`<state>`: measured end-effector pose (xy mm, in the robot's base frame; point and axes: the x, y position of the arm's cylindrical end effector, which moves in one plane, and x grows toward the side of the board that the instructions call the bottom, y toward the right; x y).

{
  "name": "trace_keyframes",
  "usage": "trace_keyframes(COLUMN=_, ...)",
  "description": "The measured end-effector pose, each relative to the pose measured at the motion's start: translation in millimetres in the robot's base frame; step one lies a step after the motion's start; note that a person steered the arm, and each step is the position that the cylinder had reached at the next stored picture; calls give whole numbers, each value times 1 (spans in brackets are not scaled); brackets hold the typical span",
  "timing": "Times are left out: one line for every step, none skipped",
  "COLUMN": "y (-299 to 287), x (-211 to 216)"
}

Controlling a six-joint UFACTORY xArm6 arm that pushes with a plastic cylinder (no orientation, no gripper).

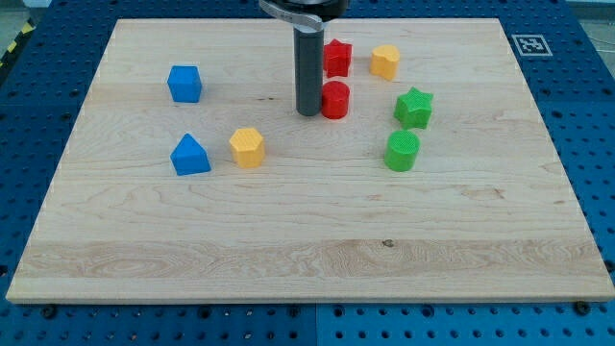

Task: Place blue cube above to the yellow hexagon

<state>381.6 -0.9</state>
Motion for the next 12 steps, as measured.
trace_keyframes(y=4, x=0)
trace_keyframes(y=6, x=-1)
trace_keyframes(y=6, x=-1)
trace_keyframes(y=-10, x=4)
trace_keyframes(y=-54, x=6)
trace_keyframes(y=-94, x=6)
trace_keyframes(y=-125, x=7)
trace_keyframes(y=-147, x=14)
trace_keyframes(y=-168, x=22)
trace_keyframes(y=-186, x=23)
trace_keyframes(y=-193, x=1)
trace_keyframes(y=-194, x=-31)
